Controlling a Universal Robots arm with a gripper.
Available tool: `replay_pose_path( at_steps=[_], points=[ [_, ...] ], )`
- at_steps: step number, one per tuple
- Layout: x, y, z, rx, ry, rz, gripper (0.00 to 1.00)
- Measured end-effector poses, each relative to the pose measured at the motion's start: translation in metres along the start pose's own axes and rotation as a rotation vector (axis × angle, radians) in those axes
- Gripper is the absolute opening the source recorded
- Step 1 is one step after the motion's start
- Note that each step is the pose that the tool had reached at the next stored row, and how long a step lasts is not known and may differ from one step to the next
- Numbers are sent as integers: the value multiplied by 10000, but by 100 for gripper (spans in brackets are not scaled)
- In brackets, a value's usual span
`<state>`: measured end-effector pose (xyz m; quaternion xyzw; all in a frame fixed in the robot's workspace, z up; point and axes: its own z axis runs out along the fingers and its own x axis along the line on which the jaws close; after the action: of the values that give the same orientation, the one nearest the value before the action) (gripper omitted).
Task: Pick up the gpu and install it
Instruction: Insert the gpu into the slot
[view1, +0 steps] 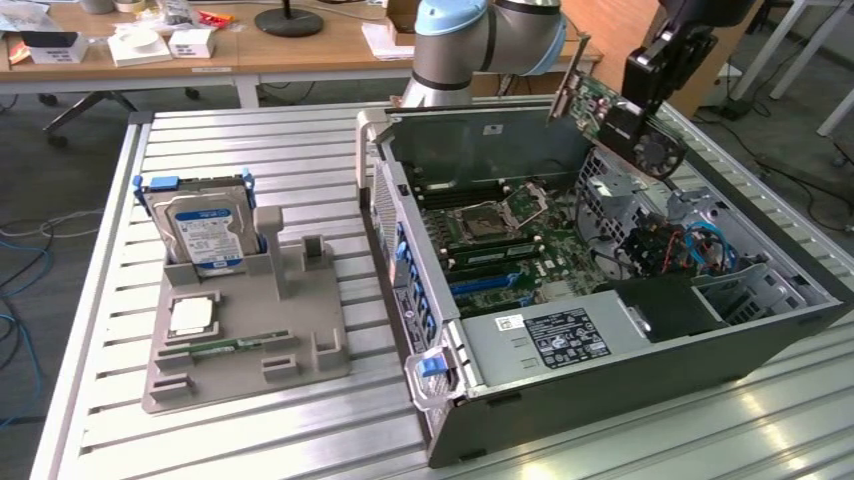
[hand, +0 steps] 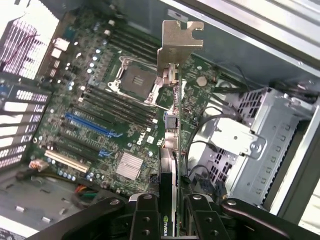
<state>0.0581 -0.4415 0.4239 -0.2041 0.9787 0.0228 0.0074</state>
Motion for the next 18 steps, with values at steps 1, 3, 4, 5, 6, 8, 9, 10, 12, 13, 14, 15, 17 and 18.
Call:
replay_pose_path(
  at_steps=[1, 3, 4, 5, 6, 8, 9, 10, 12, 13, 14, 15, 17, 18],
  points=[
    [0, 0, 1, -4, 8, -179, 26],
    [0, 0, 3, -12, 24, -555, 26],
    [0, 0, 3, -16, 32, -734, 26],
    [0, 0, 4, -20, 39, -914, 26],
    [0, 0, 5, -23, 47, -1094, 26],
    [0, 0, 7, -31, 63, -1453, 26],
    [0, 0, 7, -35, 70, -1643, 26],
    [0, 0, 8, -39, 78, -1824, 26],
    [0, 0, 10, -46, 93, -2182, 26],
    [0, 0, 11, -51, 101, -2360, 26],
    [0, 0, 11, -55, 108, -2541, 26],
    [0, 0, 12, -58, 117, -2720, 26],
    [0, -1, 14, -67, 132, -3096, 26],
    [0, -1, 15, -71, 139, -3273, 26]
  ],
)
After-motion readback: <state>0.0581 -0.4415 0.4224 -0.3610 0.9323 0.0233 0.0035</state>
